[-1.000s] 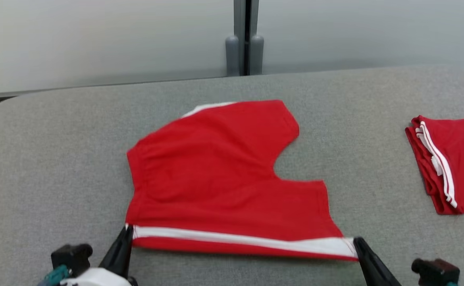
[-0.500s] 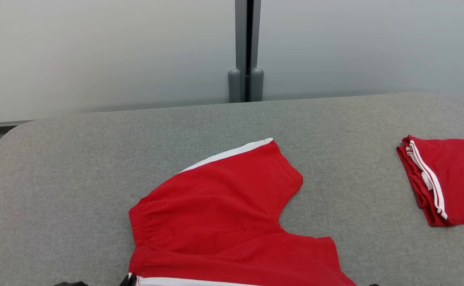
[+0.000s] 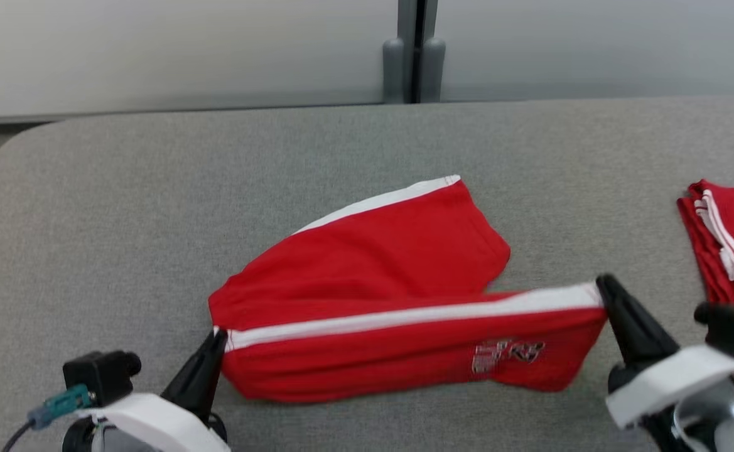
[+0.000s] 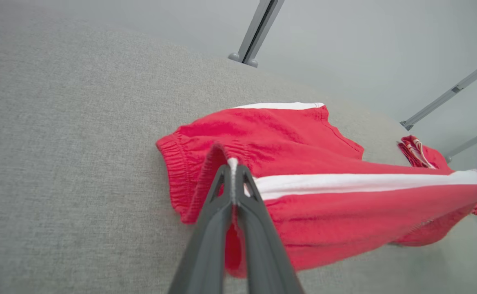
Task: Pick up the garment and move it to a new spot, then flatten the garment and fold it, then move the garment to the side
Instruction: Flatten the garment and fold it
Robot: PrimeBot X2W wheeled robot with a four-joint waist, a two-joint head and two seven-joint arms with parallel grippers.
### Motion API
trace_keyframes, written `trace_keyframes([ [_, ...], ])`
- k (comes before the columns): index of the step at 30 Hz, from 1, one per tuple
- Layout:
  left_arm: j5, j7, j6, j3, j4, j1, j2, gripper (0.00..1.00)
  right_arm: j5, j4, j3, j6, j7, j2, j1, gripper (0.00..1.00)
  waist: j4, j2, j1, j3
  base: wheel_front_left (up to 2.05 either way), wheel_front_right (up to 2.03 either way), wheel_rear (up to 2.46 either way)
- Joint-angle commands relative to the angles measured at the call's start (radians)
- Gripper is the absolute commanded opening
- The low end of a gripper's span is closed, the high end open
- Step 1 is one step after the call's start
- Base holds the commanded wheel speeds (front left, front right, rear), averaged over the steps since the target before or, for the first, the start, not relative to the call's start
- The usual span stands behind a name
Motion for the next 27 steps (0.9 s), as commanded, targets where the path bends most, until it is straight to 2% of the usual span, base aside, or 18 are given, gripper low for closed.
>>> trace_keyframes([
  [1, -0.017, -0.013, -0.013, 0.014, 0.022, -0.06, -0.007, 0.0, 0.005, 0.039, 0.007, -0.002, -0.011, -0.024, -0.095, 0.0, 0.048, 0.0, 0.0, 0.098, 0.0, 0.0, 0.0],
  [12, -0.069, -0.078, -0.107, 0.037, 0.208, -0.333, -0.056, 0.0, 0.062, 0.385, 0.148, -0.002, -0.057, -0.119, -0.646, 0.0, 0.152, 0.0, 0.0, 0.291, 0.0, 0.0, 0.0],
  [21, -0.075, -0.131, -0.16, 0.025, 0.354, -0.434, -0.085, 0.0, 0.131, 0.65, 0.293, -0.002, -0.14, -0.134, -0.855, 0.0, 0.192, 0.0, 0.0, 0.332, 0.0, 0.0, 0.0],
  [22, -0.076, -0.136, -0.166, 0.021, 0.371, -0.443, -0.091, 0.12, 0.14, 0.675, 0.309, -0.002, -0.151, -0.131, -0.867, 0.0, 0.193, 0.0, 0.0, 0.332, 0.0, 0.0, 0.0],
  [23, -0.075, -0.142, -0.171, 0.016, 0.385, -0.451, -0.095, 0.52, 0.147, 0.694, 0.324, -0.002, -0.165, -0.13, -0.879, 0.38, 0.193, 0.0, 0.0, 0.332, 0.0, 0.0, 0.0],
  [24, -0.075, -0.148, -0.175, 0.012, 0.4, -0.459, -0.102, 1.0, 0.15, 0.71, 0.339, -0.002, -0.186, -0.132, -0.89, 0.88, 0.193, 0.0, 0.0, 0.331, 0.0, 0.0, 0.0],
  [25, -0.075, -0.153, -0.178, 0.008, 0.416, -0.464, -0.11, 1.0, 0.157, 0.725, 0.354, -0.002, -0.208, -0.13, -0.896, 1.0, 0.192, 0.0, 0.0, 0.329, 0.0, 0.0, 0.0],
  [27, -0.068, -0.181, -0.182, 0.008, 0.435, -0.473, -0.118, 1.0, 0.155, 0.748, 0.383, -0.002, -0.259, -0.129, -0.904, 1.0, 0.186, 0.0, 0.0, 0.322, 0.0, 0.0, 0.0],
])
